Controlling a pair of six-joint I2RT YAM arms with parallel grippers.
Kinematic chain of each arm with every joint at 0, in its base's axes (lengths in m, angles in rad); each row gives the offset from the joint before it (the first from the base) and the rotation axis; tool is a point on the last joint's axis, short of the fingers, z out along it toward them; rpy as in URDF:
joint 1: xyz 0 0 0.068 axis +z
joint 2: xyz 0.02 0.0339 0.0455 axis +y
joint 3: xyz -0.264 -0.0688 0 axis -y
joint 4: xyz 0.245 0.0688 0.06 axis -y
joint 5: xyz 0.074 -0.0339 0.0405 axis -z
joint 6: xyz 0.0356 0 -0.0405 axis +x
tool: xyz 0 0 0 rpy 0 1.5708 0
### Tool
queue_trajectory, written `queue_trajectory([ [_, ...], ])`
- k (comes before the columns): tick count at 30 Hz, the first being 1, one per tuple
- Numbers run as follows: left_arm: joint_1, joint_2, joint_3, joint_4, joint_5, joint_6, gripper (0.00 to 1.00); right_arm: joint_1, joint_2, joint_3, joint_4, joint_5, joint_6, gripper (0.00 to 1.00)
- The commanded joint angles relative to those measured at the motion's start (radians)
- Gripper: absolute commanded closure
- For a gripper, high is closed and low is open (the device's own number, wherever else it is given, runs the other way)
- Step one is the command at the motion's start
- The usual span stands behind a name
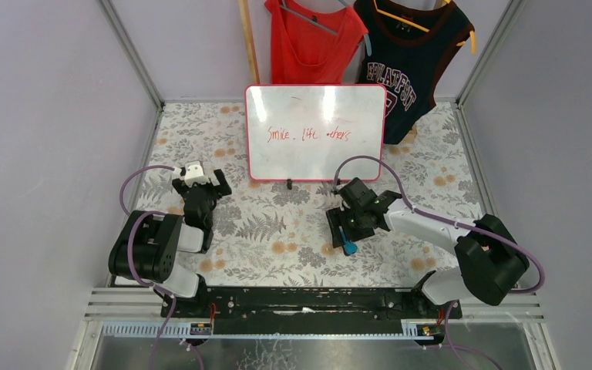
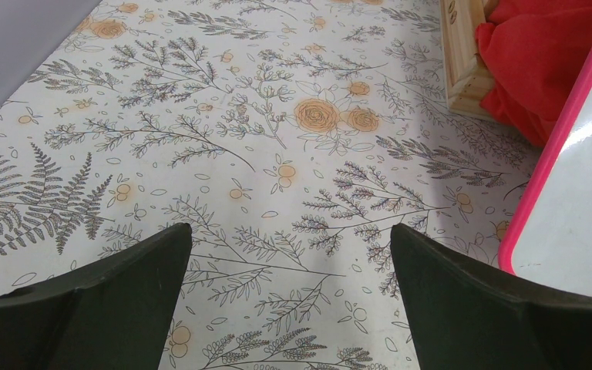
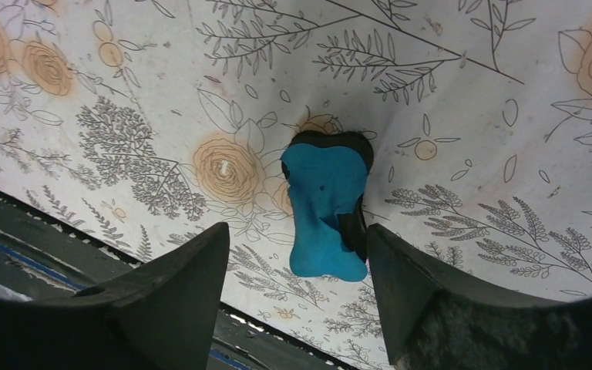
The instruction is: Erase the whiteboard
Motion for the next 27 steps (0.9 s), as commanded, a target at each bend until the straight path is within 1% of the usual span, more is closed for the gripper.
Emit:
queue_trajectory([
  [1, 0.000, 0.004, 0.010, 0.071, -0.022, 0.013, 0.00, 0.004, 0.007, -0.011, 0.014, 0.047, -0.001, 0.29],
  [4, -0.001, 0.005, 0.009, 0.072, -0.023, 0.014, 0.00, 0.004, 0.009, -0.021, 0.015, 0.060, 0.003, 0.32],
  [11, 0.000, 0.004, 0.009, 0.071, -0.023, 0.014, 0.00, 0.003, 0.000, -0.037, 0.021, 0.082, 0.012, 0.44],
  [24, 0.000, 0.005, 0.010, 0.071, -0.024, 0.013, 0.00, 0.004, 0.024, -0.022, 0.047, 0.101, 0.002, 0.45],
  [27, 0.000, 0.005, 0.009, 0.072, -0.023, 0.013, 0.00, 0.004, 0.036, -0.014, 0.055, 0.103, 0.001, 0.48],
])
